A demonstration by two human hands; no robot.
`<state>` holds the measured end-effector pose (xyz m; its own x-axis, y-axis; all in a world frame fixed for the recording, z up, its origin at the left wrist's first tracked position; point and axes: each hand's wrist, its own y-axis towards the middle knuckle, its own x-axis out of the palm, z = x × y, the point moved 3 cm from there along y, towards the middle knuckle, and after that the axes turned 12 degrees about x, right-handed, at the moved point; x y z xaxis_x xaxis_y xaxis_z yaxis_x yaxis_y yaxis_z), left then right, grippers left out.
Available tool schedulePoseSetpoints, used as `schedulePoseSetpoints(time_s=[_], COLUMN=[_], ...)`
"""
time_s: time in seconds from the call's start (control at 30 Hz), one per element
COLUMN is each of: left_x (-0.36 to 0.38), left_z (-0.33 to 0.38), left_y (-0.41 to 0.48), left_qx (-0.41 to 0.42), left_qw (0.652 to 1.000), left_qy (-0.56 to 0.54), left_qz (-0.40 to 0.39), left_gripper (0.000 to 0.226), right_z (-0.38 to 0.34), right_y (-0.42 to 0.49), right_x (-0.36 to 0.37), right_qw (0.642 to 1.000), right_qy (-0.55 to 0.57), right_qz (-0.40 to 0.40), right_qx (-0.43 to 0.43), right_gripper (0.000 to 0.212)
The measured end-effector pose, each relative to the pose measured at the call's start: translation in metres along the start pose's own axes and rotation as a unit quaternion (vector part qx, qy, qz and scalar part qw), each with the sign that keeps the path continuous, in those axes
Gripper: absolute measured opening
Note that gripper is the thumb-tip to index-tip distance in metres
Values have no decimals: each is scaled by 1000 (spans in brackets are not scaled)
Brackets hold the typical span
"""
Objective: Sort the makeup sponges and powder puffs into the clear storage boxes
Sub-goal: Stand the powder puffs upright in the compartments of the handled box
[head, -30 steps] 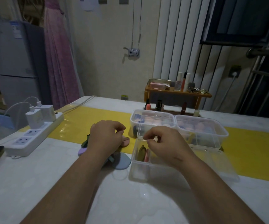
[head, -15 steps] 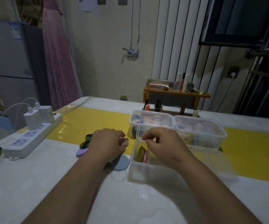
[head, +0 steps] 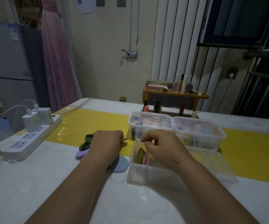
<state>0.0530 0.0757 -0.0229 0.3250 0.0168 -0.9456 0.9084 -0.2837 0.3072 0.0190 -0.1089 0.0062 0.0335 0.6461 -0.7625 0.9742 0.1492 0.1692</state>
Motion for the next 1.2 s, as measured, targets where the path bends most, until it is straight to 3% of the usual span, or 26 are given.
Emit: schedulePoseSetpoints(time_s=[0.23, 0.73, 1.07, 1.2], left_x=[-8, -19, -22, -22], left_z=[6, 4, 3, 6], left_y=[-3, -3, -9, -12], left_qx=[5, -22, -64, -105], left_qw=[1000, 977, 912, 825], left_qy=[1, -110, -316, -491], left_qz=[21, 183, 253, 257], left_gripper=[22, 25, 23, 23], right_z=[1, 0, 0, 0], right_y=[0, 0, 0, -1], right_x=[0, -1, -4, -3], right_qw=[1000, 1000, 999, 999], right_qy=[0, 10, 28, 37], right_qz=[-2, 2, 30, 19], right_qx=[1, 9, 3, 9], right_gripper=[21, 23, 29, 35])
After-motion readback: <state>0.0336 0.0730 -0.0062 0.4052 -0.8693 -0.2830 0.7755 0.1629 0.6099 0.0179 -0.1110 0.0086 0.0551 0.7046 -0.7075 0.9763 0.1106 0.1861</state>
